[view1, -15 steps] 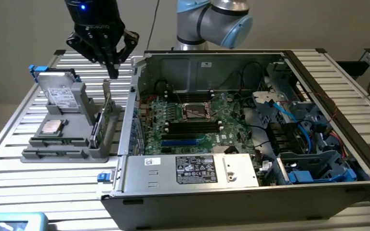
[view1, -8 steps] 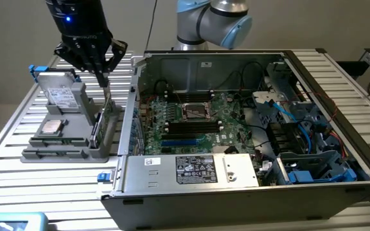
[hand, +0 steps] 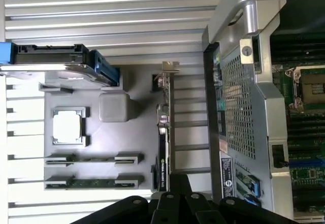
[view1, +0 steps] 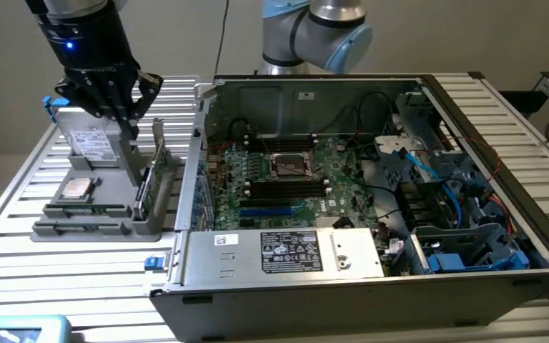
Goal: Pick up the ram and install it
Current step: 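Reach for the ram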
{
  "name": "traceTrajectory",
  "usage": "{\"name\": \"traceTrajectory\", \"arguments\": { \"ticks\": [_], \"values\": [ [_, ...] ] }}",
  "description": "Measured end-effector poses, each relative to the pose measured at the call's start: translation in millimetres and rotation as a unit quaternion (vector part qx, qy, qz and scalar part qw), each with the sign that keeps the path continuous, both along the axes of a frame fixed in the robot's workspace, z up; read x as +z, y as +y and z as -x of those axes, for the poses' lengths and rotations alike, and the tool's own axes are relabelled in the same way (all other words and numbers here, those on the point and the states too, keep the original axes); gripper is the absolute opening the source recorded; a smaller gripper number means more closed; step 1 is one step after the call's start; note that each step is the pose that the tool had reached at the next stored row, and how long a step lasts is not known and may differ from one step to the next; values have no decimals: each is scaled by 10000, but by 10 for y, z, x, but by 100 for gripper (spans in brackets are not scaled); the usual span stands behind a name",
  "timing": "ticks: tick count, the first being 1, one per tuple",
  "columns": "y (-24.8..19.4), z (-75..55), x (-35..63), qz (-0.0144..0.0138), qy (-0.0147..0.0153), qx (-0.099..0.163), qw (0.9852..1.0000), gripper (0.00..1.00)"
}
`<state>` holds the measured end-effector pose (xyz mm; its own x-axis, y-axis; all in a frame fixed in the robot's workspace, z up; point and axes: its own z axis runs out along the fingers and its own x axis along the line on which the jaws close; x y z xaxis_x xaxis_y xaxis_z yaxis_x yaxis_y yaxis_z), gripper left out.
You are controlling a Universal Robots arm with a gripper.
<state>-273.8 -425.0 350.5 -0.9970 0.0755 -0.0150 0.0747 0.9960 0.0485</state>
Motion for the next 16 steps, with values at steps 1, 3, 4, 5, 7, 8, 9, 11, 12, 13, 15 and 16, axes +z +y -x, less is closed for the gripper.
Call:
{"name": "traceTrajectory", "arguments": {
  "ticks": [1,3,4,5,7,8,9,11,12,13,15,16],
  "values": [
    [0,45,-15,0,6,0,10000,11],
    [0,139,-42,0,21,1,10000,11],
    [0,184,-52,0,31,1,10000,11],
    [0,230,-64,0,39,0,10000,11],
    [0,320,-84,0,53,0,10000,11],
    [0,366,-93,0,58,1,10000,11],
    [0,411,-101,0,61,0,10000,11],
    [0,503,-116,1,67,0,10000,11],
    [0,547,-123,1,68,0,10000,11],
    [0,589,-130,2,69,0,10000,11],
    [0,670,-143,5,70,1,10000,11],
    [0,705,-151,9,70,1,10000,11]
  ]
}}
